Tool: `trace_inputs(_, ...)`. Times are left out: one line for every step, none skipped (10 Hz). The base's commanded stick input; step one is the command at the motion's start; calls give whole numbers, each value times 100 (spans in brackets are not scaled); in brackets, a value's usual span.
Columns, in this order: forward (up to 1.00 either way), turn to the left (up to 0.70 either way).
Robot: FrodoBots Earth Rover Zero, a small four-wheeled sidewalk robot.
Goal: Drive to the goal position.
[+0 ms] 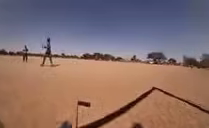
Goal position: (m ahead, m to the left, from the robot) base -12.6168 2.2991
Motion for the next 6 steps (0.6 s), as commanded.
trace_inputs(70, -27)
trace_inputs(70, -27)
trace_inputs(70, -27)
trace_inputs(70, -27)
trace_inputs(70, -27)
trace_inputs(70, -27)
